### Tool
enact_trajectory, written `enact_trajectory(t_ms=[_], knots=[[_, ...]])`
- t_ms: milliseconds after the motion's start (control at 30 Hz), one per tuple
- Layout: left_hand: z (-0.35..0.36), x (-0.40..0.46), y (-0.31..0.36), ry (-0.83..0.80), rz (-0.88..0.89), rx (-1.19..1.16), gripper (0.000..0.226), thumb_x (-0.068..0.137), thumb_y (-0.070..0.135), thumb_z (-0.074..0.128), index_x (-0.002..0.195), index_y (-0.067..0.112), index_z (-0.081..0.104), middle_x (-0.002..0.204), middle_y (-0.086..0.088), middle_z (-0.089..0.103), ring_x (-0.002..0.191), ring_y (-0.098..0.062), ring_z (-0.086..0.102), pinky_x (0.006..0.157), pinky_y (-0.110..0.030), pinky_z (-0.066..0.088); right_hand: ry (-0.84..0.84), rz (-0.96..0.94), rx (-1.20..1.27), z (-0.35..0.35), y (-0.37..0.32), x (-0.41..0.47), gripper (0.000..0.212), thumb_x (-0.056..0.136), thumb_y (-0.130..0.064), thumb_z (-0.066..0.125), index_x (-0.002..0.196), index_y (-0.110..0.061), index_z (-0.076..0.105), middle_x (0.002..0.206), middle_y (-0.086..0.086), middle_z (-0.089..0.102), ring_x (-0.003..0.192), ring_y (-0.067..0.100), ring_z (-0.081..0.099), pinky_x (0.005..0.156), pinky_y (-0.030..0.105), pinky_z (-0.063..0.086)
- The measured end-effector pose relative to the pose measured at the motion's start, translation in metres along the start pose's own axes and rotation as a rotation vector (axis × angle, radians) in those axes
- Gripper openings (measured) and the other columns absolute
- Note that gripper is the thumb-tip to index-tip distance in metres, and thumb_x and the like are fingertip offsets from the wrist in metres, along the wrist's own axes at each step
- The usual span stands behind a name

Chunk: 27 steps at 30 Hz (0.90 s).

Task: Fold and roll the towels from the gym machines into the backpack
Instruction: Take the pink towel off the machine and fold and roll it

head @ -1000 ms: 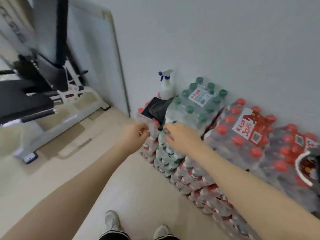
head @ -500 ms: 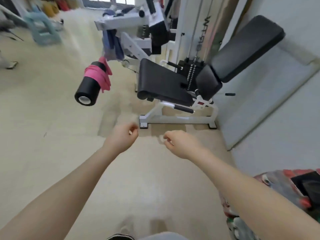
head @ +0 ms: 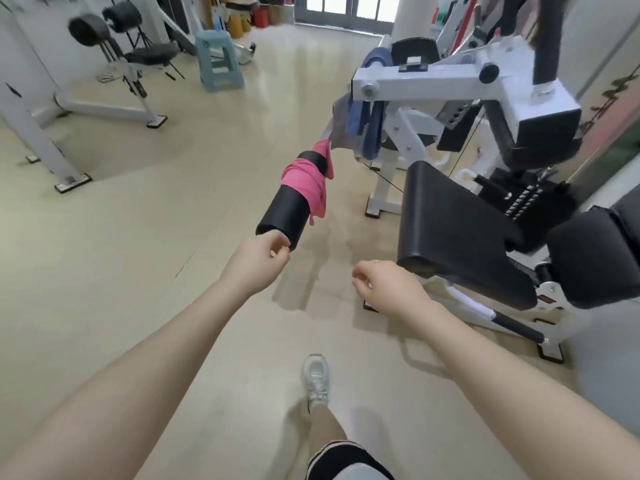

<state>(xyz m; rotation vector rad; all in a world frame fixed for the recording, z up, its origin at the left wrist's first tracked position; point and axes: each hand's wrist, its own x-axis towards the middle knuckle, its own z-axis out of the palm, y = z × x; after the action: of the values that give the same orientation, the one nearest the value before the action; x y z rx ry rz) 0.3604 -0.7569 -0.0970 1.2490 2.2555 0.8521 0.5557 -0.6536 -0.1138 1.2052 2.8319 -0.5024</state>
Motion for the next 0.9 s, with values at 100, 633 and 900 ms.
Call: enact_trajectory(t_ms=[100, 633, 900], knots=[[-0.009, 0.084, -0.004, 0.002, -0.020, 0.010, 0.016, 0.088, 0.019, 0.043, 0.095, 0.024, 0.057, 0.096, 0.003, 0.067, 0.083, -0.018, 0.063, 0.065, -0.029, 0.048, -0.019, 0.000, 0.004, -0.013, 0.010, 0.091, 0.025, 0.092, -0.026, 0.040, 0.107, -0.017, 0.057, 0.111, 0.003, 0.061, 0.101, 0.027, 0.055, 0.077, 0.035, 0.047], [-0.049, 0.433, -0.077, -0.136, -0.080, 0.075, 0.022, 0.090, 0.015, 0.044, 0.105, 0.011, 0.060, 0.106, -0.009, 0.065, 0.094, -0.029, 0.059, 0.082, -0.034, 0.048, -0.145, 0.032, 0.176, -0.005, 0.008, 0.471, 0.028, 0.091, -0.012, 0.041, 0.109, 0.000, 0.059, 0.112, 0.016, 0.062, 0.103, 0.033, 0.056, 0.086, 0.040, 0.046], [-0.046, 0.598, -0.131, -0.415, -0.057, 0.151, 0.024, 0.090, 0.014, 0.043, 0.106, 0.010, 0.060, 0.107, -0.006, 0.064, 0.092, -0.024, 0.057, 0.077, -0.029, 0.044, -0.196, 0.275, 0.165, 0.064, 0.011, 0.621, 0.038, 0.096, -0.012, 0.034, 0.131, -0.011, 0.047, 0.137, 0.010, 0.046, 0.124, 0.029, 0.044, 0.104, 0.039, 0.035]])
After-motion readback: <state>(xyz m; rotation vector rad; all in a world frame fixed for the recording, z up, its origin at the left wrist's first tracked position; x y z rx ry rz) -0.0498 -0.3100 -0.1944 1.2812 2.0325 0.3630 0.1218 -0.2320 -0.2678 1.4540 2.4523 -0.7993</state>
